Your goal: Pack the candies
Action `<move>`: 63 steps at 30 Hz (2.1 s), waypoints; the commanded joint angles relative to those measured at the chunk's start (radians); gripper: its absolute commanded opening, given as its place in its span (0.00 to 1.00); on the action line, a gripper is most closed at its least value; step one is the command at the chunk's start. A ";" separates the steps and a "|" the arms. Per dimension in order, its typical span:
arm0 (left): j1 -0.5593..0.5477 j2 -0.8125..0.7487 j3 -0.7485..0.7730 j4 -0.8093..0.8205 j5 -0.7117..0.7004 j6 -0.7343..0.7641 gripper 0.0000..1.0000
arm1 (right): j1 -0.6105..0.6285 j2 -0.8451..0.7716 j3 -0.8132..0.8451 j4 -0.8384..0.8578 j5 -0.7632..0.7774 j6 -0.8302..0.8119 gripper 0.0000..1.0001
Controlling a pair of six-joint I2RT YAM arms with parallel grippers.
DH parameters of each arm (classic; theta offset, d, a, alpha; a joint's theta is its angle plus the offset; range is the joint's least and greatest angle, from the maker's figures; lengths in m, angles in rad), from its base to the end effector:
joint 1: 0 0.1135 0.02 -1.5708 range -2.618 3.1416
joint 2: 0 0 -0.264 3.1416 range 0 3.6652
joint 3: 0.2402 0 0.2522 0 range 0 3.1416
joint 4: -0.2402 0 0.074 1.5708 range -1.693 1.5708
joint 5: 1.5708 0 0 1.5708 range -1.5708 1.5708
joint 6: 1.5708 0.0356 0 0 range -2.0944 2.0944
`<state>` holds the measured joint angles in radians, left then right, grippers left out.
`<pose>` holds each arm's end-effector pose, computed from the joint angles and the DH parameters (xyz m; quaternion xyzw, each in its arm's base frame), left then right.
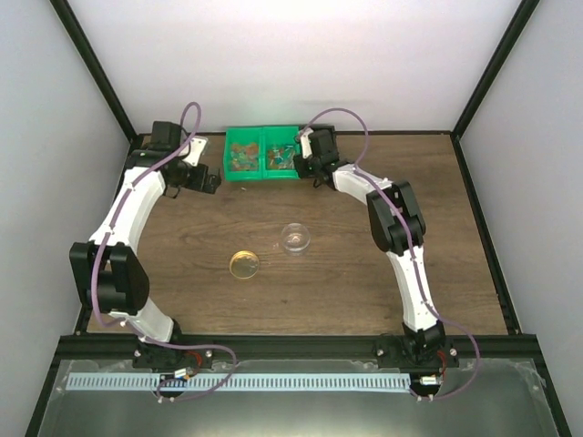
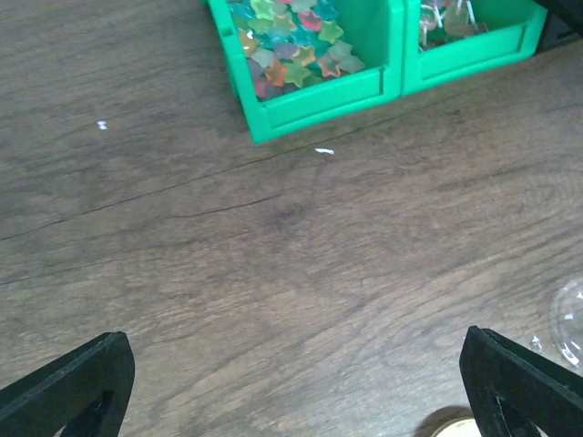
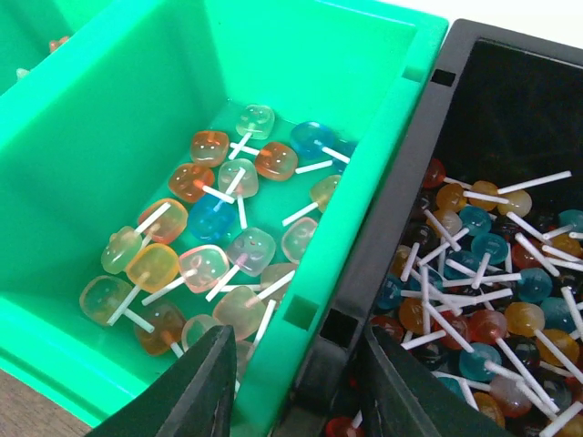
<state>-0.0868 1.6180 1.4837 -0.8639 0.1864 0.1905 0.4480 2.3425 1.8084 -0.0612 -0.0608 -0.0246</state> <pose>0.3404 -0.0362 0.3123 0.1580 0.9423 -0.0746 0.2854 0.4823 0.2342 0.1682 -0.2206 0.8551 0.1247 0.4523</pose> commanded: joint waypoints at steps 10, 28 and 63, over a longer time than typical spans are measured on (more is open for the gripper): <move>0.050 -0.020 0.026 0.025 0.037 -0.008 1.00 | 0.084 -0.110 -0.160 0.065 -0.089 0.022 0.28; 0.062 -0.014 0.018 0.057 0.067 -0.010 1.00 | 0.150 -0.351 -0.554 0.166 -0.328 0.000 0.26; 0.062 -0.061 0.013 0.384 0.295 -0.021 1.00 | -0.376 -0.914 -0.796 -0.084 -0.530 -0.086 1.00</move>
<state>-0.0303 1.5230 1.4548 -0.4969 0.3939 0.1593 0.2211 1.4837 1.0786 0.0193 -0.5327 -0.0830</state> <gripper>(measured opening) 0.999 0.997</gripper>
